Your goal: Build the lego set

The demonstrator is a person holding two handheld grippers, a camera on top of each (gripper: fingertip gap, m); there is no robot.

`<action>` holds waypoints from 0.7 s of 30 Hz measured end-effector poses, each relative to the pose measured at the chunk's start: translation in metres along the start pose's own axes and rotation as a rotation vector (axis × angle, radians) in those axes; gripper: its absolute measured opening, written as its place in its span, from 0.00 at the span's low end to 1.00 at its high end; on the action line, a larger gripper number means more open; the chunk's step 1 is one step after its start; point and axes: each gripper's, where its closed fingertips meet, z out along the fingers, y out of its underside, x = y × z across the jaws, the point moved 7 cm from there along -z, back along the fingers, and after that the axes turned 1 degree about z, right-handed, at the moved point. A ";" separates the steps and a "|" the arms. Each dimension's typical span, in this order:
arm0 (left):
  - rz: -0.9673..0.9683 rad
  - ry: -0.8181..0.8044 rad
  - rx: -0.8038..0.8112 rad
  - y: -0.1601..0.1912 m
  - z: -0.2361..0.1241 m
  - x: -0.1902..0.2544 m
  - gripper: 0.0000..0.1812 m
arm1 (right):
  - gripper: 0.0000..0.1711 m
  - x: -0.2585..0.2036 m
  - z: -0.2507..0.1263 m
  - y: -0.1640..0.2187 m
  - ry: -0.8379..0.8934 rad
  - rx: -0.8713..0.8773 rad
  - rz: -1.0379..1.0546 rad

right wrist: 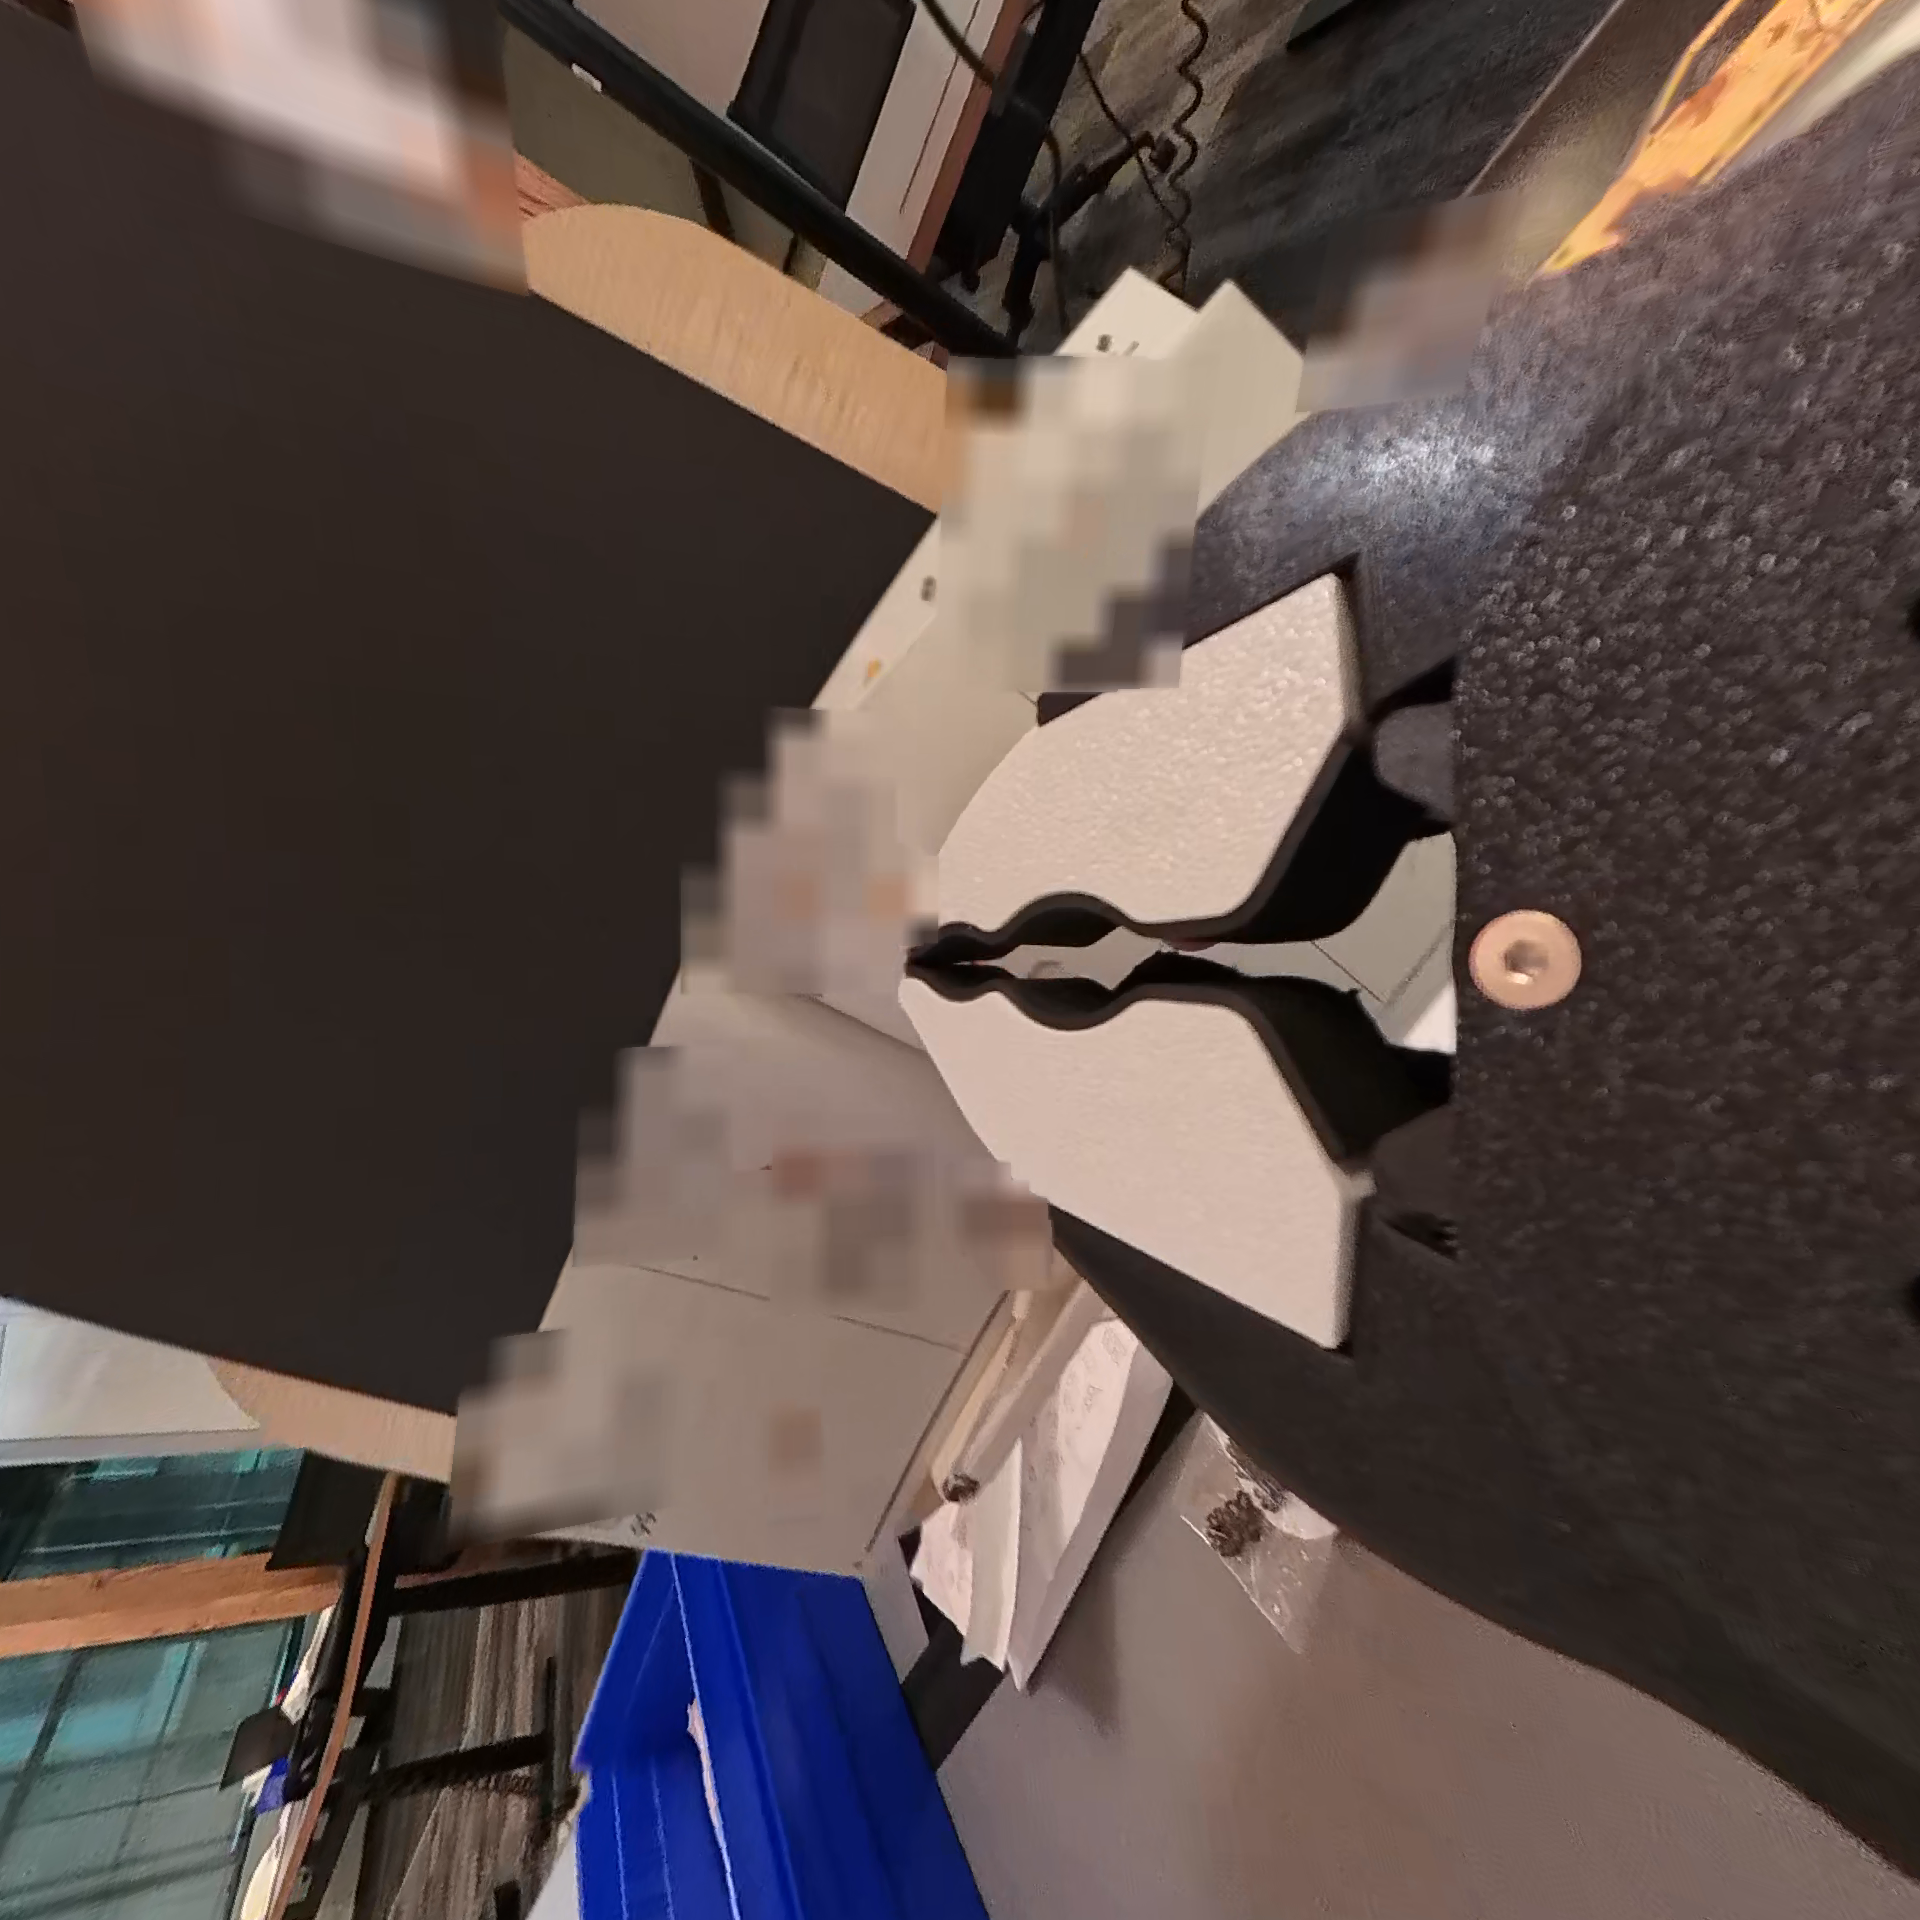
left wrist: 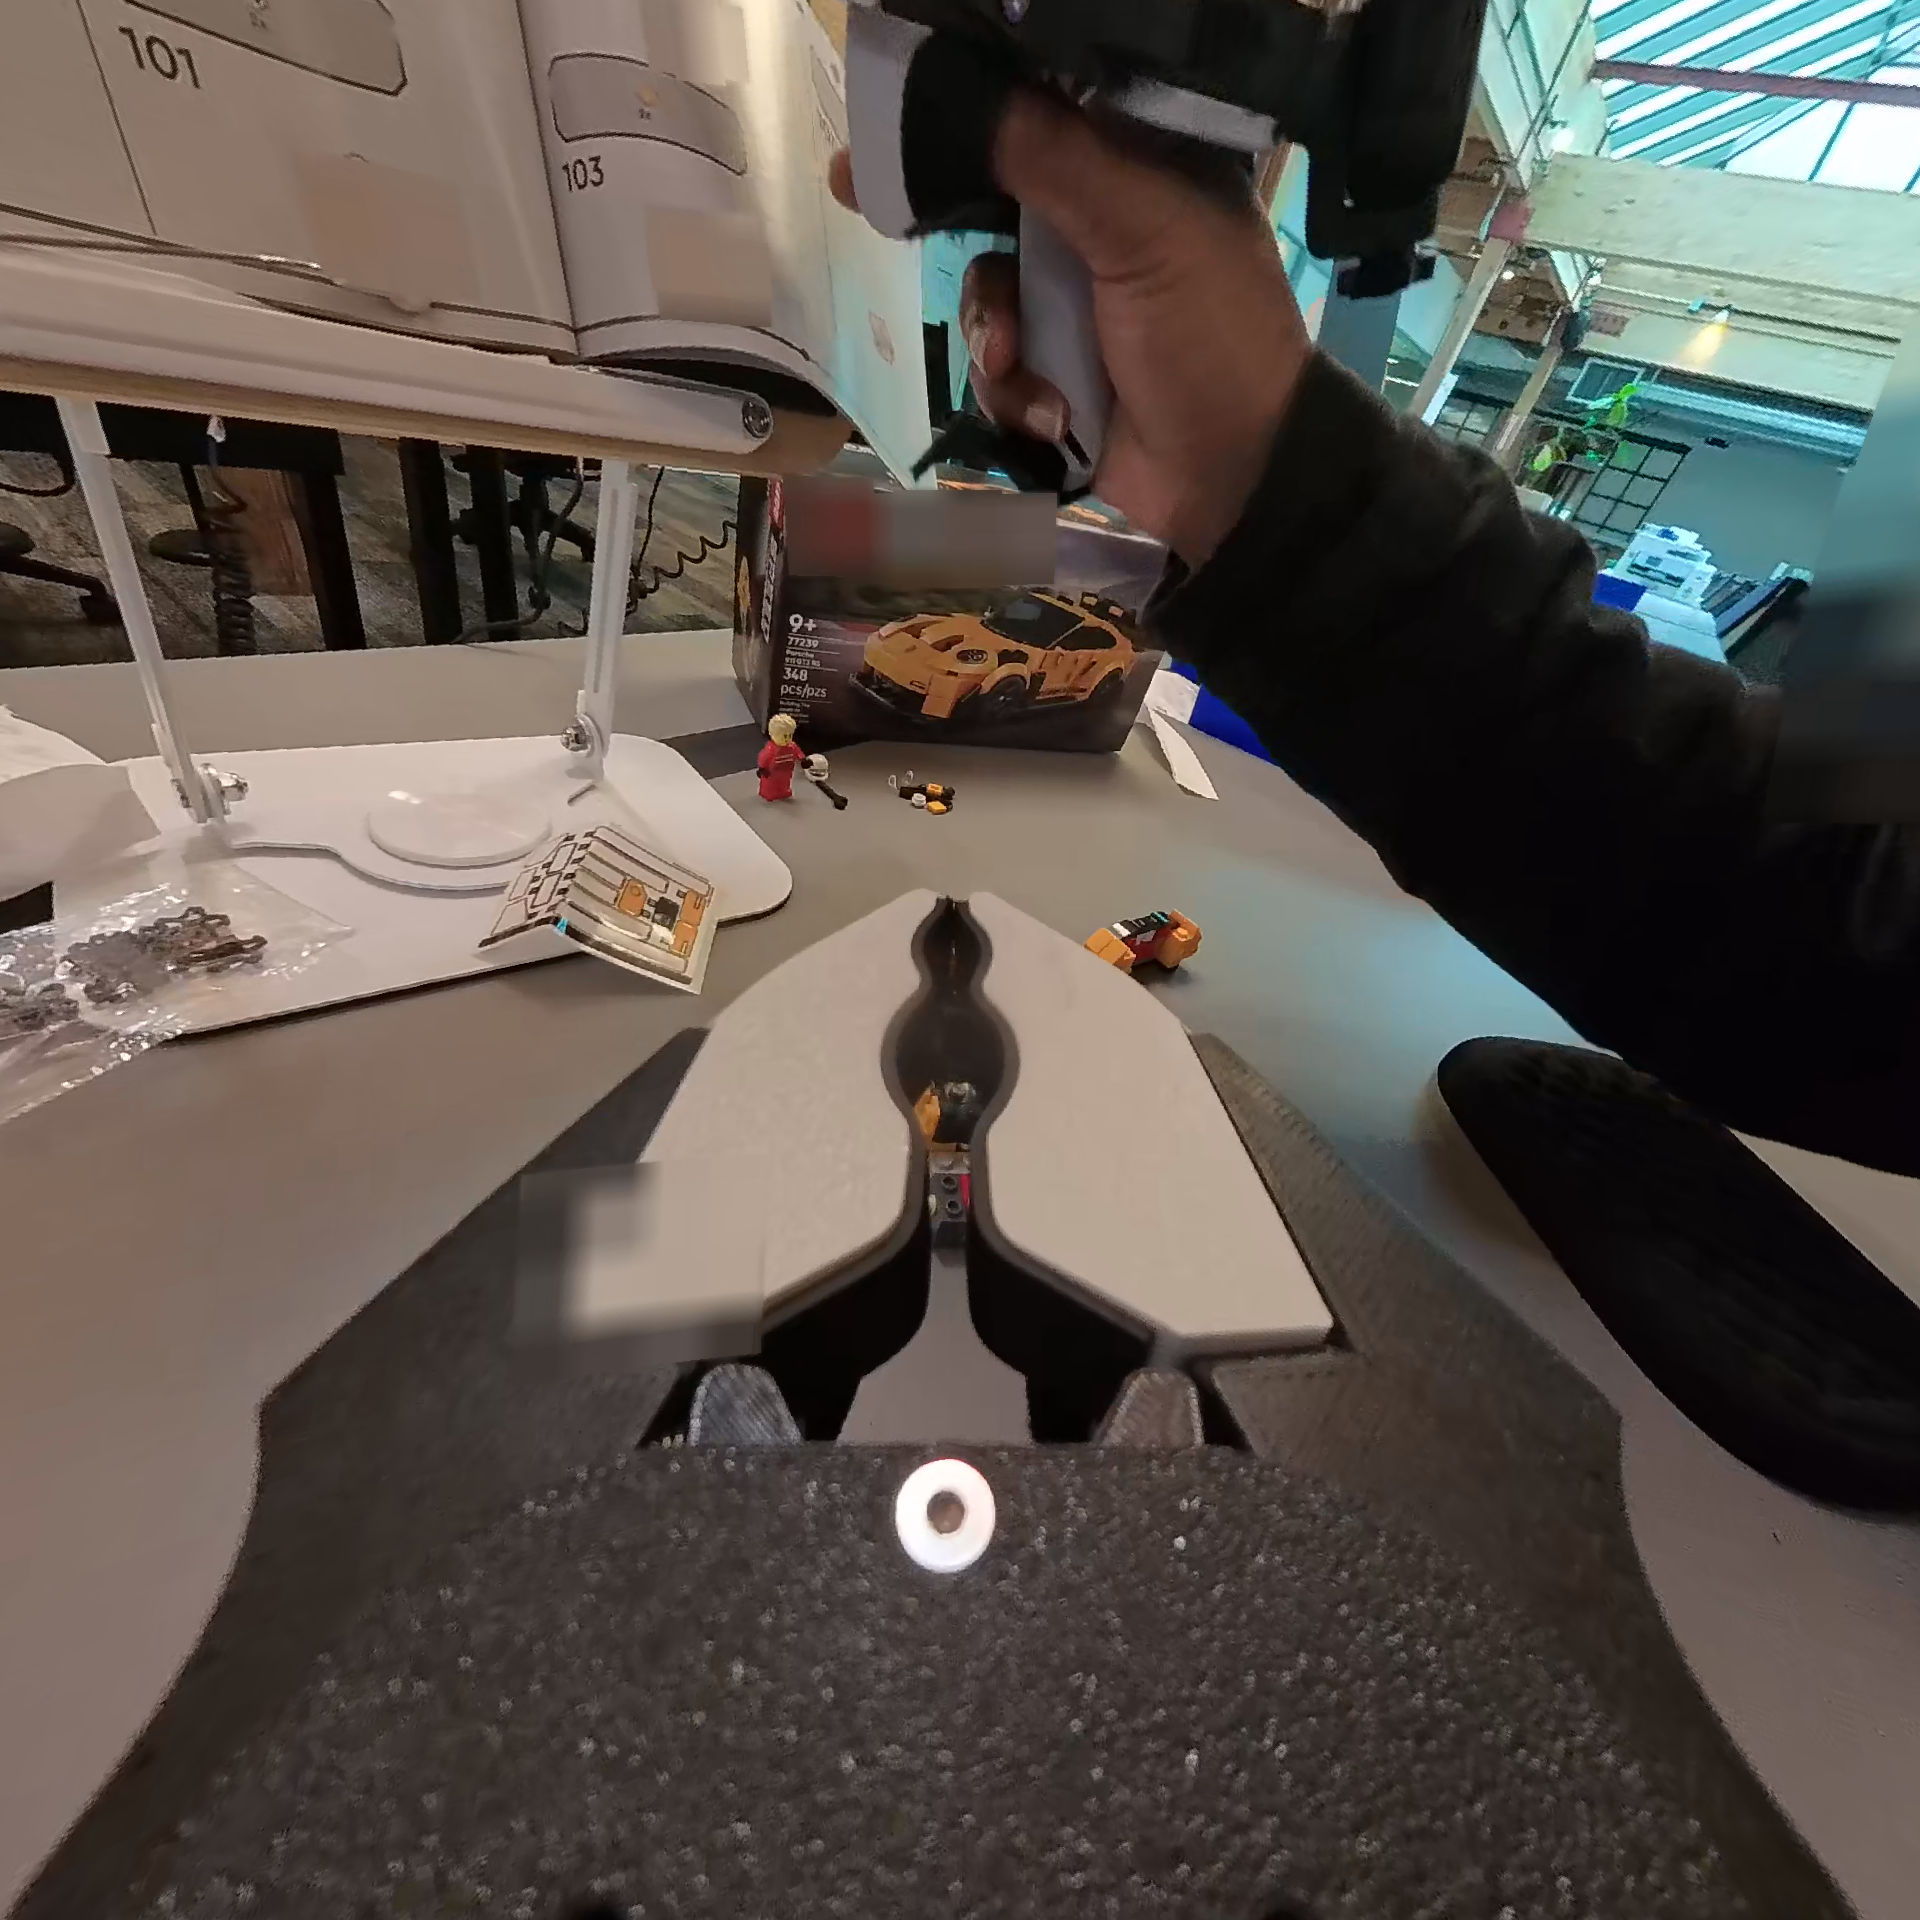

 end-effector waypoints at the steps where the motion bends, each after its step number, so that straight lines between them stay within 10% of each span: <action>1: 0.001 0.000 0.000 0.000 0.000 0.000 0.00 | 0.00 -0.003 -0.004 0.002 -0.006 0.002 -0.004; 21: 0.018 -0.016 0.026 -0.004 -0.003 -0.001 0.00 | 0.00 -0.024 -0.039 0.024 -0.027 -0.017 -0.161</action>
